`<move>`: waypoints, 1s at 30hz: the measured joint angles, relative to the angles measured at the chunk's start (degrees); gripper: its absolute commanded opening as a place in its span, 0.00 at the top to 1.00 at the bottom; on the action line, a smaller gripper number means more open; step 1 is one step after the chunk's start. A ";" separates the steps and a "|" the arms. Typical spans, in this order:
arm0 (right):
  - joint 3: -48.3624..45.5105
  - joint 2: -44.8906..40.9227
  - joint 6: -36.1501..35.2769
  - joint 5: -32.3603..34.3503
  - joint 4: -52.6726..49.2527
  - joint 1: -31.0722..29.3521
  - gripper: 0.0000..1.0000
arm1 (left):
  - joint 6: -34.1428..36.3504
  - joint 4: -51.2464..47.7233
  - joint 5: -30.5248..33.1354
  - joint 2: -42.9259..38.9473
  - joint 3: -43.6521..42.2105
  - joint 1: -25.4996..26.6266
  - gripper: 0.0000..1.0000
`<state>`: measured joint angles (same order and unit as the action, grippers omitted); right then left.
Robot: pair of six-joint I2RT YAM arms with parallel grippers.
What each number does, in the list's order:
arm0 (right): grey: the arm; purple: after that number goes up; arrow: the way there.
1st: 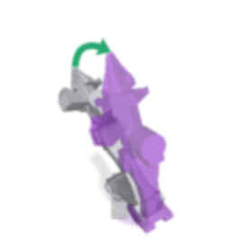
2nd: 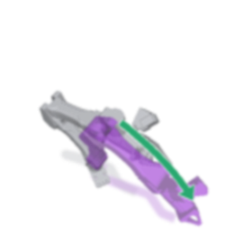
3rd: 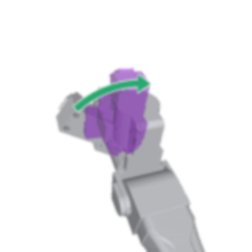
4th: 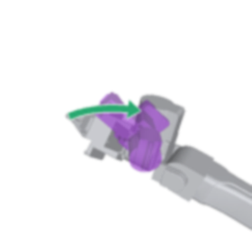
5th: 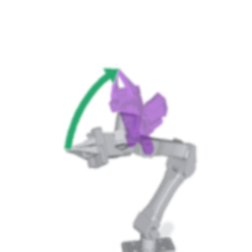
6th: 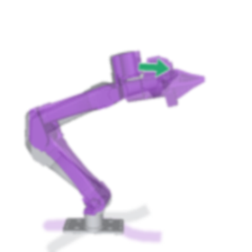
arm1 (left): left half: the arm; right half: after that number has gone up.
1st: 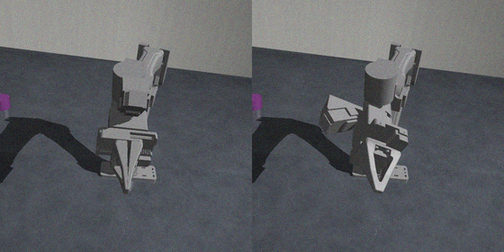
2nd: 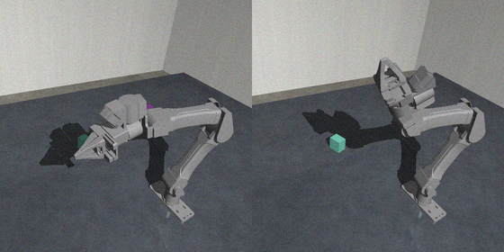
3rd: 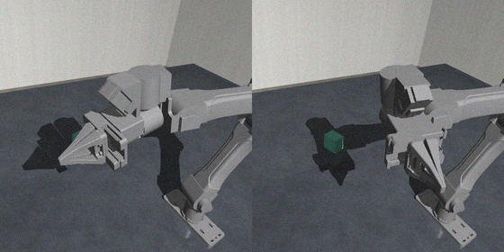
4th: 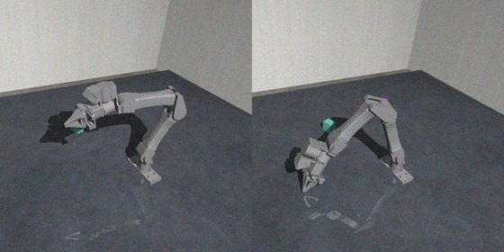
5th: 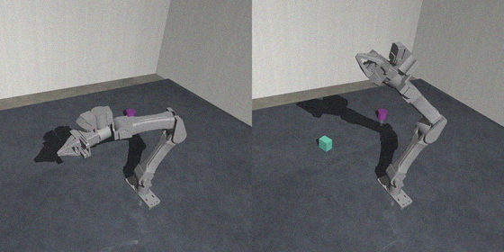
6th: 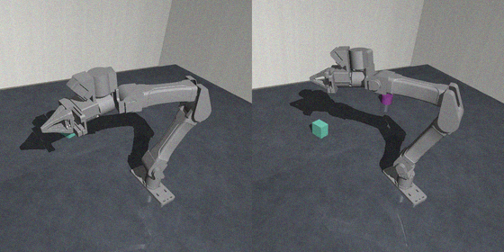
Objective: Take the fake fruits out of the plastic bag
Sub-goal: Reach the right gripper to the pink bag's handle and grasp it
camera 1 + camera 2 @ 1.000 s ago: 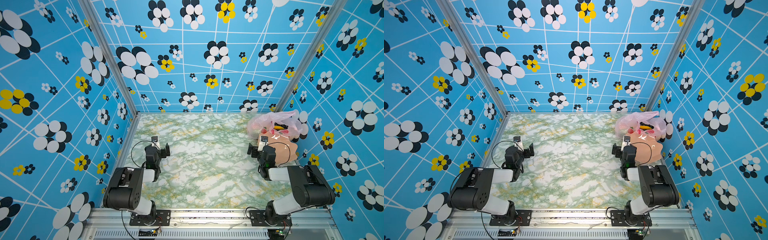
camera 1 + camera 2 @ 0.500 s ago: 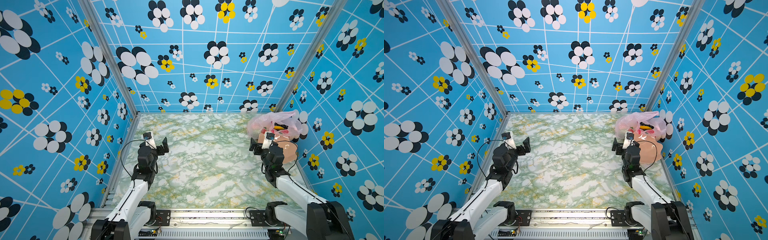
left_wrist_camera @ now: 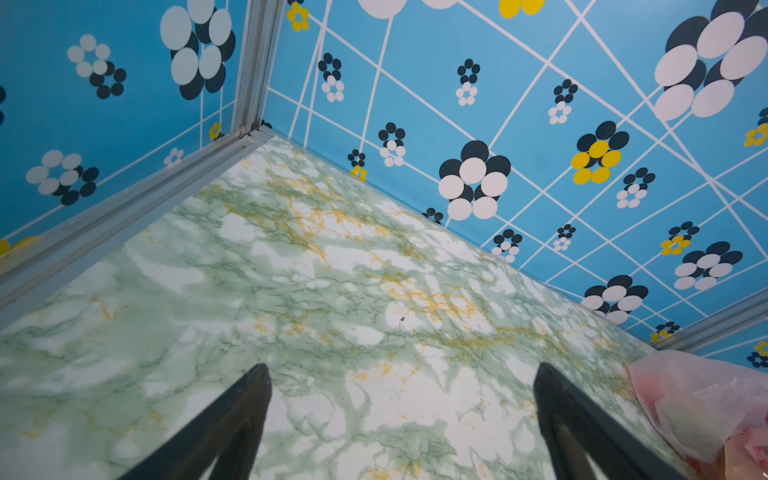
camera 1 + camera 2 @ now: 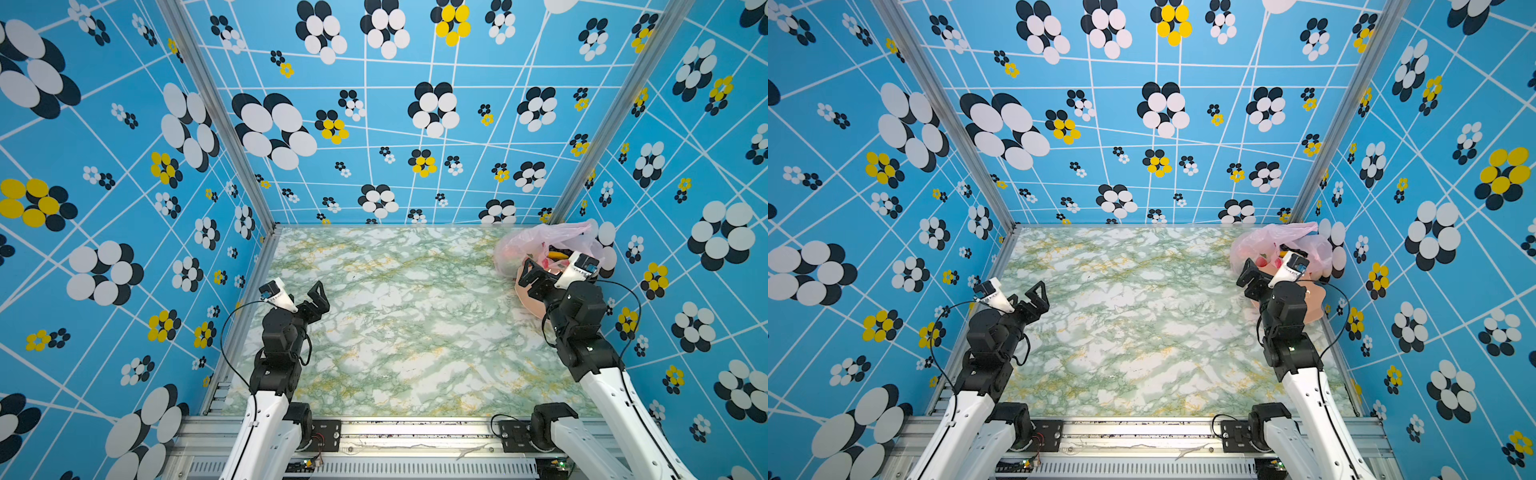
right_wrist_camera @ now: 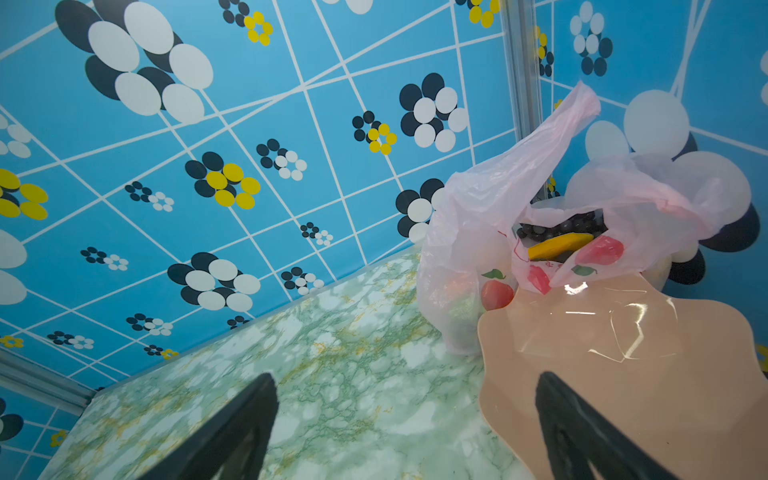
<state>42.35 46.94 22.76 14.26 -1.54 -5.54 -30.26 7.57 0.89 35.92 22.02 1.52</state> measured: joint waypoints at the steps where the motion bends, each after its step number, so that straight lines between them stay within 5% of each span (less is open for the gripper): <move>1: 2.12 1.64 -0.02 0.68 -1.03 0.00 0.01 | -0.20 -0.22 -0.87 0.44 -0.17 -0.02 0.01; 15: 8.94 27.45 2.45 15.17 7.67 2.67 0.01 | 5.14 0.85 -4.68 6.40 -1.51 4.48 0.01; 30: 19.63 50.01 2.14 13.20 28.28 8.02 0.01 | 6.45 6.78 -6.05 8.85 -5.16 4.63 0.01</move>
<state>61.98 96.95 24.91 27.46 26.74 2.48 -23.81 14.35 -5.17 44.77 16.86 6.15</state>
